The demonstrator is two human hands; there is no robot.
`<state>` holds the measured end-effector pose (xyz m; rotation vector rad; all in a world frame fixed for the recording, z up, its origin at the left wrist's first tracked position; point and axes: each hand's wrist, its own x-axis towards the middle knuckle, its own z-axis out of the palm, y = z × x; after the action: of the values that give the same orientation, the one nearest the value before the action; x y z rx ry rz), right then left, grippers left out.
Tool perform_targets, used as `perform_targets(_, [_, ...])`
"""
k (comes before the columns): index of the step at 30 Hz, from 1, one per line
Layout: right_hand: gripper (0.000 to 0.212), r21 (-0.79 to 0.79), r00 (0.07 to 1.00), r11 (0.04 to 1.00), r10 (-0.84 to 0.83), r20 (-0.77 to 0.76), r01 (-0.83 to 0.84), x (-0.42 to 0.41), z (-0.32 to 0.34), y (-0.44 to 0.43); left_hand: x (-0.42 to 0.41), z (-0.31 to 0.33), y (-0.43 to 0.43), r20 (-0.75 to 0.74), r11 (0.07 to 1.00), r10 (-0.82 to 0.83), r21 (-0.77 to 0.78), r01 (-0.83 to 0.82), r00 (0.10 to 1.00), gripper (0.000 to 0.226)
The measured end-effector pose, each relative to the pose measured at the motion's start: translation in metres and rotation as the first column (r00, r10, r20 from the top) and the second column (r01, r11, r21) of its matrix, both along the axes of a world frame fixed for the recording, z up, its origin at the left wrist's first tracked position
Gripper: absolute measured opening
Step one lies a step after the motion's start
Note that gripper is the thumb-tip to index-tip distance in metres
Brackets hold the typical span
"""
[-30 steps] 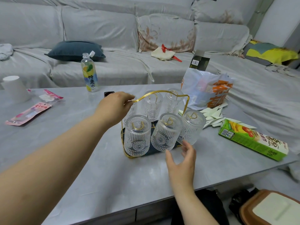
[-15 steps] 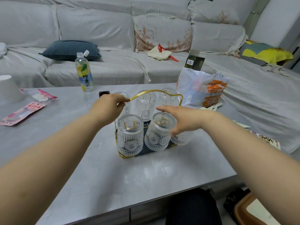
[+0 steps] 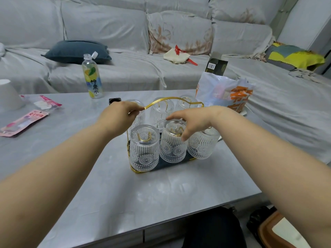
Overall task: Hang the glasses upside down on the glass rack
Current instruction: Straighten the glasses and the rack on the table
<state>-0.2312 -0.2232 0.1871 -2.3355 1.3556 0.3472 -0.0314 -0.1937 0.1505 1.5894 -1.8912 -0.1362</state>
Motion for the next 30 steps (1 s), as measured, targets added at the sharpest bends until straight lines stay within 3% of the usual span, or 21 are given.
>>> perform_targets(21, [0.08,0.007,0.997,0.999,-0.032,0.063,0.031,-0.005,-0.004,0.005,-0.001,0.0,0.002,-0.03,1.0,-0.006,0.008,0.006,1.0,0.023])
perform_targets(30, [0.076,-0.057,0.947,0.972,-0.208,0.244,0.228,-0.065,0.012,0.009,-0.007,0.004,0.002,0.022,1.0,-0.018,0.022,0.017,1.0,0.022])
